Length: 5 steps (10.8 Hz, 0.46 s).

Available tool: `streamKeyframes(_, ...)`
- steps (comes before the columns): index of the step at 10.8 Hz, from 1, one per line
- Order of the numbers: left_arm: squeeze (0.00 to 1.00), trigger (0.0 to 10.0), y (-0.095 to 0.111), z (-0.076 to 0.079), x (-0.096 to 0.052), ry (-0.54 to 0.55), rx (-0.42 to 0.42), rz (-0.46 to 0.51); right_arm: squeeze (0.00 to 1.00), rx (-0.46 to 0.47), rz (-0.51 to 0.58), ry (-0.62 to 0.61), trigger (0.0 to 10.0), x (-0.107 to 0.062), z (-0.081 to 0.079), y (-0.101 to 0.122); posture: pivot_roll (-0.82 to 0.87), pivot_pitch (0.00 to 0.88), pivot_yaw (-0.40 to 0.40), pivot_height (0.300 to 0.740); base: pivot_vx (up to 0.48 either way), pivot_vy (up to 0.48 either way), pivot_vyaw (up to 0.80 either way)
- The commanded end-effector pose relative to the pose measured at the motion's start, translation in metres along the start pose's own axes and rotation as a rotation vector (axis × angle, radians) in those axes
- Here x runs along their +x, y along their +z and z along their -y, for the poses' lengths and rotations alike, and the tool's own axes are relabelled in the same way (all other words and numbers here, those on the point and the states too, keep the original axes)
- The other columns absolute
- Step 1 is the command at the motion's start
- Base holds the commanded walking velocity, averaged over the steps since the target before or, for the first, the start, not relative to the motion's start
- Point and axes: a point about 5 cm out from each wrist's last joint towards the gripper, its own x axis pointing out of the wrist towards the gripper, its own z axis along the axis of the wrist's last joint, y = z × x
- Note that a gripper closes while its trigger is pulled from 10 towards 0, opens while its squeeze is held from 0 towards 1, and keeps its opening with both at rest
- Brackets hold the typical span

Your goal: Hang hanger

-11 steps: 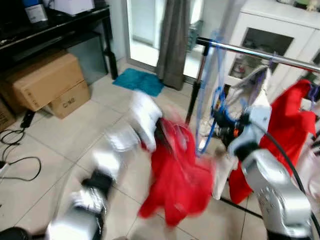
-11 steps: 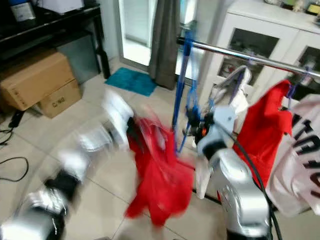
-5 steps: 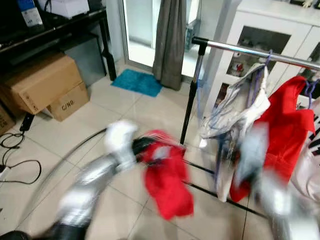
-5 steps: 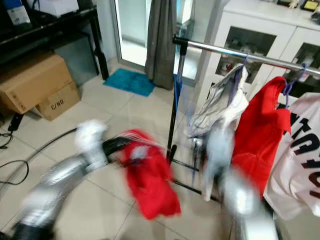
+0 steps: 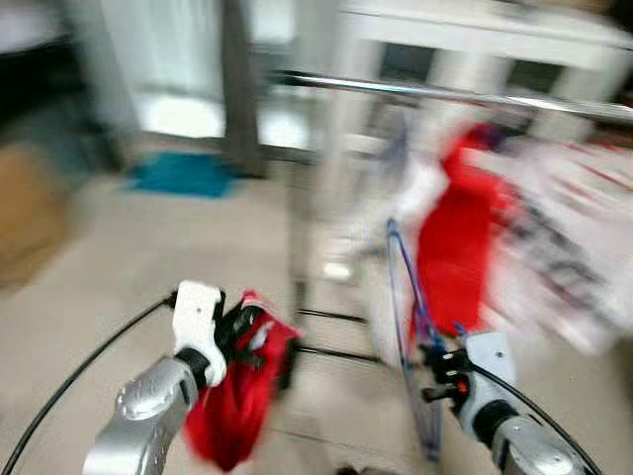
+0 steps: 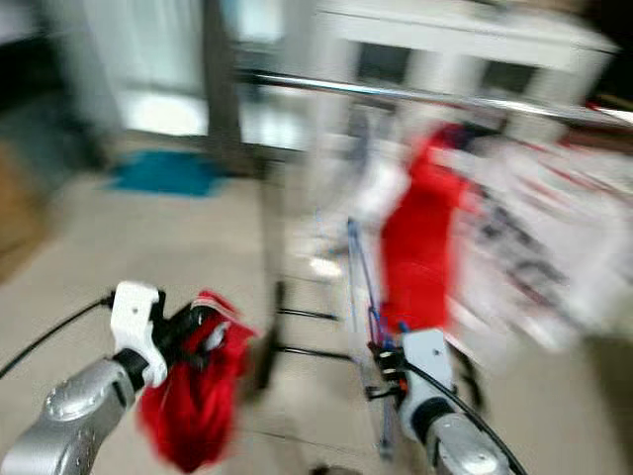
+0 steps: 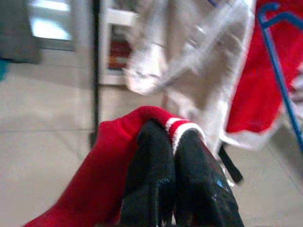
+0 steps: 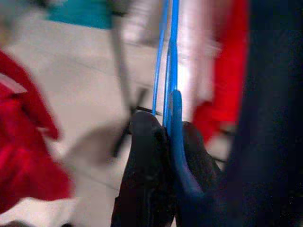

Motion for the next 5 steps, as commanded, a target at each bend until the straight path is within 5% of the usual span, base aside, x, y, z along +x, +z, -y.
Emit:
streamKeyframes(1, 0.00, 10.0, 0.004, 0.006, 0.003, -0.028, 0.000, 0.022, 0.00, 0.020, -0.014, -0.118, 10.0, -0.007, 0.020, -0.001, -0.13, 0.000, -0.006, 0.740, 0.000, 0.000, -0.80)
streamKeyframes(3, 0.00, 10.0, 0.002, 0.020, 0.014, -0.095, 0.004, 0.014, 0.00, 0.099, 0.005, -0.147, 10.0, -0.014, 0.025, -0.001, -0.17, 0.000, 0.012, 0.740, 0.000, 0.000, -0.80)
streamKeyframes(5, 0.00, 10.0, 0.004, 0.013, 0.026, -0.119, 0.018, -0.019, 0.00, 0.092, 0.040, -0.122, 10.0, -0.012, 0.012, 0.011, -0.23, 0.000, 0.035, 0.740, 0.000, 0.000, -0.79)
